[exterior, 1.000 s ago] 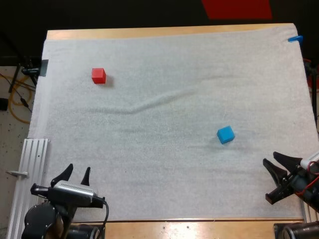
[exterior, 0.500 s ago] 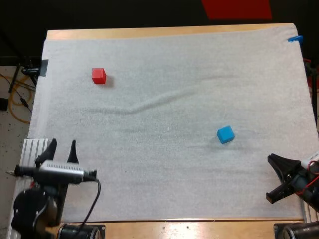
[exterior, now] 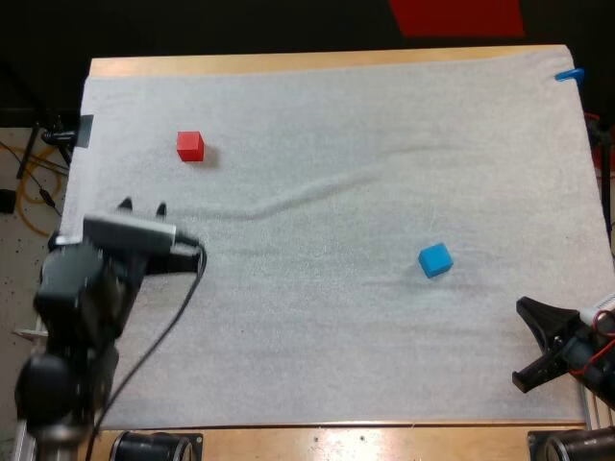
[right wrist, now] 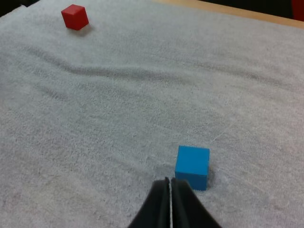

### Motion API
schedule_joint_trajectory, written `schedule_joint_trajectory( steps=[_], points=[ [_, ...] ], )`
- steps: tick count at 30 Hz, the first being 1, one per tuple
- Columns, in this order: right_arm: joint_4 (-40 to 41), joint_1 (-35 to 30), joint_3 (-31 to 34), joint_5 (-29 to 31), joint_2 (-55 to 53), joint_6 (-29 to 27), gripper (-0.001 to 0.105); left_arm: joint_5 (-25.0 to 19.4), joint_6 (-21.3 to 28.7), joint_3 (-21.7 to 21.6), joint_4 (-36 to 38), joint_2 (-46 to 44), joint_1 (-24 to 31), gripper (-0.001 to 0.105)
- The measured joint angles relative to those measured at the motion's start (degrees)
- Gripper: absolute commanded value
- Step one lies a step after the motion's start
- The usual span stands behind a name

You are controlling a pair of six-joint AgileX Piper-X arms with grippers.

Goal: Stack red cube on blue cube

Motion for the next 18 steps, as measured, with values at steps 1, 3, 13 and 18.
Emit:
schedule_joint_trajectory(
  steps=[1, 3, 13, 18],
  points=[
    [0.0, 0.0, 0.0, 0.0, 0.0, 0.0, 0.0, 0.0, 0.0, -1.9, 0.0, 2.6, 0.0, 0.041],
    [0.0, 0.0, 0.0, 0.0, 0.0, 0.0, 0.0, 0.0, 0.0, -5.5, -0.2, 7.6, 0.0, 0.041],
    [0.0, 0.0, 0.0, 0.0, 0.0, 0.0, 0.0, 0.1, 0.0, -22.9, -3.1, 31.6, 0.5, 0.012],
    [0.0, 0.0, 0.0, 0.0, 0.0, 0.0, 0.0, 1.0, 0.0, -29.1, -3.4, 40.2, 2.7, 0.005]
  ],
)
